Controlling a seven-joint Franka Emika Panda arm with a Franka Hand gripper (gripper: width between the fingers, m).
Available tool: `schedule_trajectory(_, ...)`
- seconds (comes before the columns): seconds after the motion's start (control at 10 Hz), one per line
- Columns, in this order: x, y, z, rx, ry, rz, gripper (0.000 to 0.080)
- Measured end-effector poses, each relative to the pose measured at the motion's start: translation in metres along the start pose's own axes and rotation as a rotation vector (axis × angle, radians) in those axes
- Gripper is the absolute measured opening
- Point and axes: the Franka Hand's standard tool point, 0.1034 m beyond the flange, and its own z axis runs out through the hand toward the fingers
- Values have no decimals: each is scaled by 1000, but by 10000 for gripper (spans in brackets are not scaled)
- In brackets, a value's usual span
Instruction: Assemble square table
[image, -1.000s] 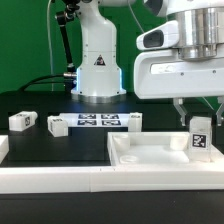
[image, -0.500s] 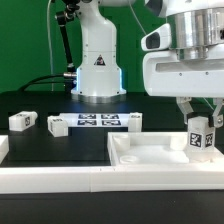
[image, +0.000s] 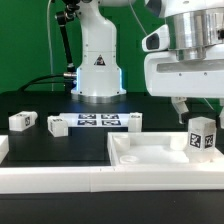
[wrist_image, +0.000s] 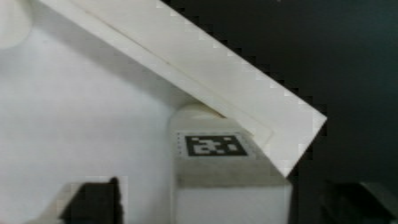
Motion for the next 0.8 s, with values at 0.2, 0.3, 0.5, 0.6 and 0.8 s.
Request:
schedule_trajectory(0.2,1,0,0,7,6,-147,636)
schedule_trajectory(0.3,1,0,1,6,7,-220,647)
schedule_trajectory(0.5,2,1,1,4,8,-390,648)
schedule_trajectory(0.6,2,1,1,4,8,-417,648)
schedule_trajectory(0.8,1,0,1,-23,25,-672,648)
